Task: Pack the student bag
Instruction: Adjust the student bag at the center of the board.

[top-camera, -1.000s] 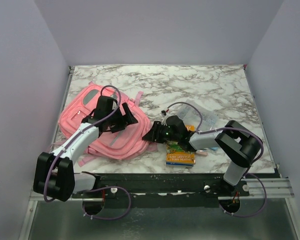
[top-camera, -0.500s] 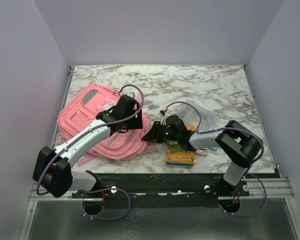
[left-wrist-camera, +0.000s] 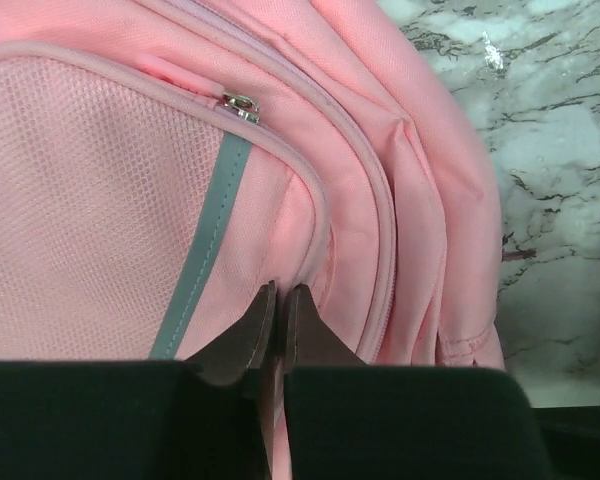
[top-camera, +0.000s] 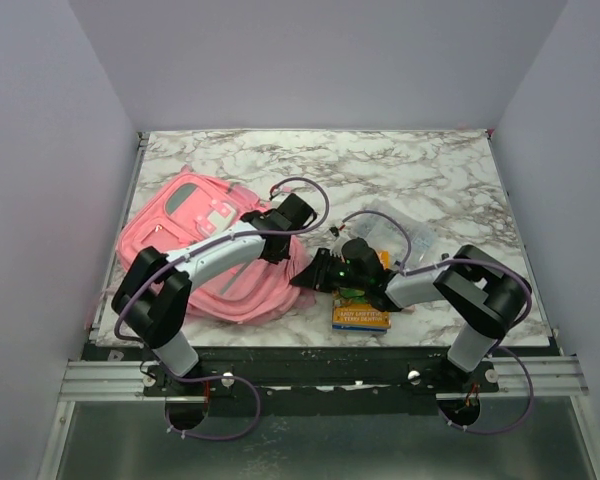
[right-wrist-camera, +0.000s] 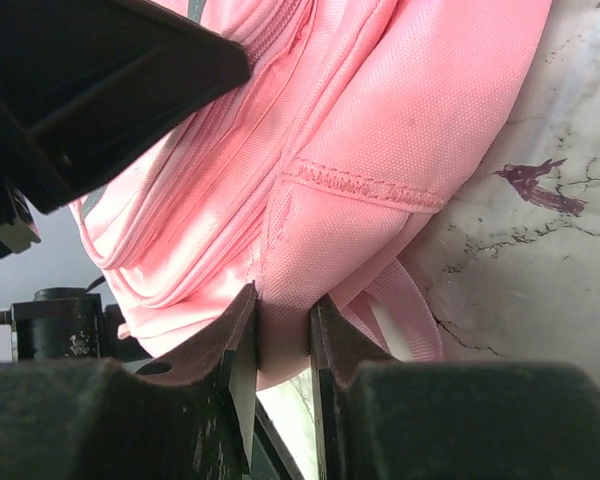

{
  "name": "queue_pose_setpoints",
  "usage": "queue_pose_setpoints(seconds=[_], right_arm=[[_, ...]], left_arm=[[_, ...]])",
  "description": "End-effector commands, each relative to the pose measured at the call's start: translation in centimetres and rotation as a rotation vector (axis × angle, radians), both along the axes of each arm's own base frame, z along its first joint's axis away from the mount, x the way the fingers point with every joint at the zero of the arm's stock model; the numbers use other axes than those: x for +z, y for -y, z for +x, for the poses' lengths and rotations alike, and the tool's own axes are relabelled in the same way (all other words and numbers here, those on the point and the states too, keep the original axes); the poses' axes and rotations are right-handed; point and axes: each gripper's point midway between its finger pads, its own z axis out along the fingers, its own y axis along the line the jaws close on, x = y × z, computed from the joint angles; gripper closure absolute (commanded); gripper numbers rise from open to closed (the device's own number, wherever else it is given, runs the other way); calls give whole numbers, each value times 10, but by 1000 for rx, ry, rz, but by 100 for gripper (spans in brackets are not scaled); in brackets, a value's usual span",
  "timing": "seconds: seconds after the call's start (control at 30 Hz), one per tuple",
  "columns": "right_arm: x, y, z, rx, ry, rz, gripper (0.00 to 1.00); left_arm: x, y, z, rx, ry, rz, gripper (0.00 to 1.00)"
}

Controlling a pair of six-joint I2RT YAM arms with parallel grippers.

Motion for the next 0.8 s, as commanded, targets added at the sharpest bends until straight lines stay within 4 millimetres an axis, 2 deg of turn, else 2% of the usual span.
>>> queue_pose_setpoints(seconds=[0.0,0.07,0.23,0.43,0.57,0.63,0.7,0.77], right_arm=[[31,-5,-10,63,79,83,78],[30,-3,-12,81,91,62,76],[27,6,-2,80,122,-58,54],[55,20,17,83,85,-45,14],[76,19,33,103,36,-45,12],[89,22,42,82,-5,7,12],[100,24,47,71,-42,89,12],[106,21,51,71,-67,152,12]], left_arm=[[36,-44,13,65,137,154,100],[49,-45,13,39,167,143,100],[86,-48,12,-51,279,106,100],[130,-43,3,-253,477,13,100],[160,-39,-9,-392,628,-41,100],[173,-35,-16,-479,700,-56,100],[188,-41,-20,-483,786,-66,100],[199,-37,-28,-535,853,-99,100]])
